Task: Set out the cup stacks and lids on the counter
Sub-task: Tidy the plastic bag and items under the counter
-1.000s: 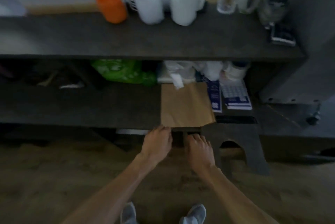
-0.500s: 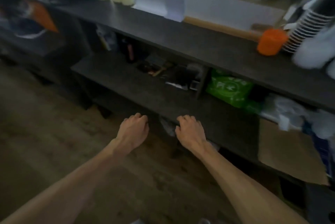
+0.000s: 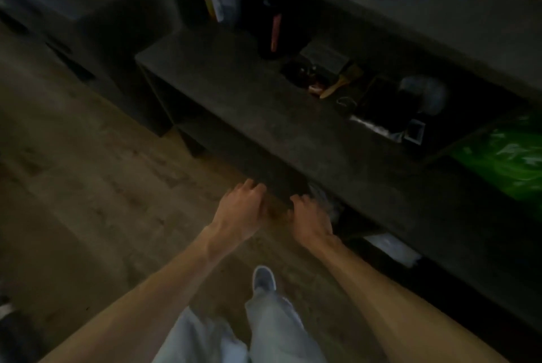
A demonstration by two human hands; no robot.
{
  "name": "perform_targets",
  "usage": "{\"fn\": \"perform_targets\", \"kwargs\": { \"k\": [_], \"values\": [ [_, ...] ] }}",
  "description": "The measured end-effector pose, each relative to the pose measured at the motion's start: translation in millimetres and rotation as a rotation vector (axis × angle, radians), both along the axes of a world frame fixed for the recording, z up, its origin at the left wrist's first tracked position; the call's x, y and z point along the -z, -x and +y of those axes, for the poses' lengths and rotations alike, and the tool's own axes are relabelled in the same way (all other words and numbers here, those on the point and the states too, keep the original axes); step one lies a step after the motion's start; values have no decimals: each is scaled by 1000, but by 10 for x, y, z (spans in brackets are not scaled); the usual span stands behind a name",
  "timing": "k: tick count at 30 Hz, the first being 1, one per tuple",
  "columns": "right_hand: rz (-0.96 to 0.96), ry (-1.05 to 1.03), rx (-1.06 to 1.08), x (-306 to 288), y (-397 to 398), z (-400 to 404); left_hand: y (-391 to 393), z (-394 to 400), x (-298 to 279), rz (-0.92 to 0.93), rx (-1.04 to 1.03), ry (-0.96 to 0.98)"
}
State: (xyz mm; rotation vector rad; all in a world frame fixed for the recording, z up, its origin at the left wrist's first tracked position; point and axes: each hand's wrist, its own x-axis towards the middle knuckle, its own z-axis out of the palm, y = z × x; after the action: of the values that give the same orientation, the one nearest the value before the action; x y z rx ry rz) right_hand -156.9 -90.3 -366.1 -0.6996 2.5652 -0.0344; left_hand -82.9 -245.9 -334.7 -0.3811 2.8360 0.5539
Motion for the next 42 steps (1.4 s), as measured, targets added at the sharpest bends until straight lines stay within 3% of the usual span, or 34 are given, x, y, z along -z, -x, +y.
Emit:
{"fn": "perform_targets", "kwargs": {
  "k": [5,9,15,19,26,29,33,36,39,40,42],
  "values": [
    [13,-29,129,1186,409,-97,452,-226,1227,-58,115,-54],
    [141,-60,183,2299,882,7,966,-212,2359,-39,270,40],
    [152,-68,362,3173,1305,275,1620,-30,3539,29,384,68],
    [277,-45,392,3533,1477,457,1939,64,4024,119,409,77],
    [223,40,523,3821,1775,537,2253,219,4213,243,417,57],
    [353,229,333,3759,1752,466,2350,219,4204,288,432,-32],
    [440,663,307,3645,1676,287,2401,116,4139,259,375,-333],
    [349,871,456,3555,1654,123,2343,121,4043,355,350,-711],
    [212,1070,688,3575,1676,-49,2318,163,3979,378,173,-1072],
    [148,1153,754,3585,1675,-101,2310,171,3959,374,120,-1140],
    [18,1281,861,3613,1687,-168,2299,170,3949,396,111,-1099]
  ]
}}
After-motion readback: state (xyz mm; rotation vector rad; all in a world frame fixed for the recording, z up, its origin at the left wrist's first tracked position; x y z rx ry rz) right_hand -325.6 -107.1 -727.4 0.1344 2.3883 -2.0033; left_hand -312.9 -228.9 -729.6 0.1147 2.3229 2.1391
